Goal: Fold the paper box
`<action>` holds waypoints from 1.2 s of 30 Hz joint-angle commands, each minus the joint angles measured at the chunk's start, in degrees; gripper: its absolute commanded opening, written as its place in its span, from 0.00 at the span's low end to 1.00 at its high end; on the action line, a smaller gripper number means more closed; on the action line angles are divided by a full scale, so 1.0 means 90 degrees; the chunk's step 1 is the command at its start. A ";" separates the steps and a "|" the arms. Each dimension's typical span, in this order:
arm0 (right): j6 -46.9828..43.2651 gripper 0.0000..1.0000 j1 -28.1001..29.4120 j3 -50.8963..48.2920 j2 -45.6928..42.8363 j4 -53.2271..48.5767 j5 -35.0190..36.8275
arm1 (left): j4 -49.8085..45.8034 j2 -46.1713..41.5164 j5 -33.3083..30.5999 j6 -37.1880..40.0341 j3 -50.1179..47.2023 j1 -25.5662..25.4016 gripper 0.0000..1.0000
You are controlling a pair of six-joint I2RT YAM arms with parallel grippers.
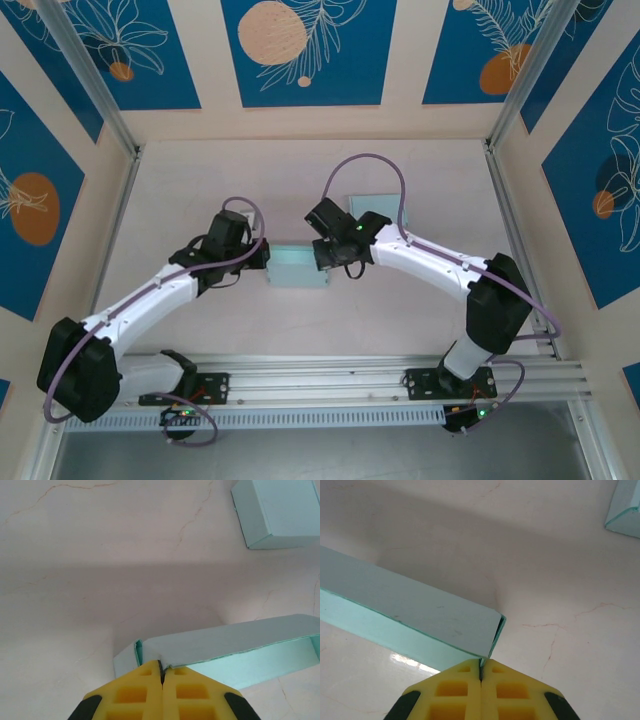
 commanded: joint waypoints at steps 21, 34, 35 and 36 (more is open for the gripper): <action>-0.0639 0.00 0.0596 -0.1723 -0.0670 0.2776 0.1707 | 0.2402 -0.0376 0.0200 0.0186 -0.1140 -0.0110 0.00; -0.1532 0.00 -0.0179 -0.1391 -0.1163 0.3425 0.0841 | 0.4904 0.0342 -0.0037 0.1717 -0.1332 -0.0152 0.00; -0.1519 0.00 -0.0260 -0.1277 -0.1321 0.3275 0.0694 | 0.5300 0.0379 -0.0084 0.1974 -0.1492 -0.0150 0.00; -0.1549 0.00 -0.0316 -0.1206 -0.1502 0.3177 0.0552 | 0.5777 0.0442 -0.0076 0.2255 -0.1652 -0.0146 0.00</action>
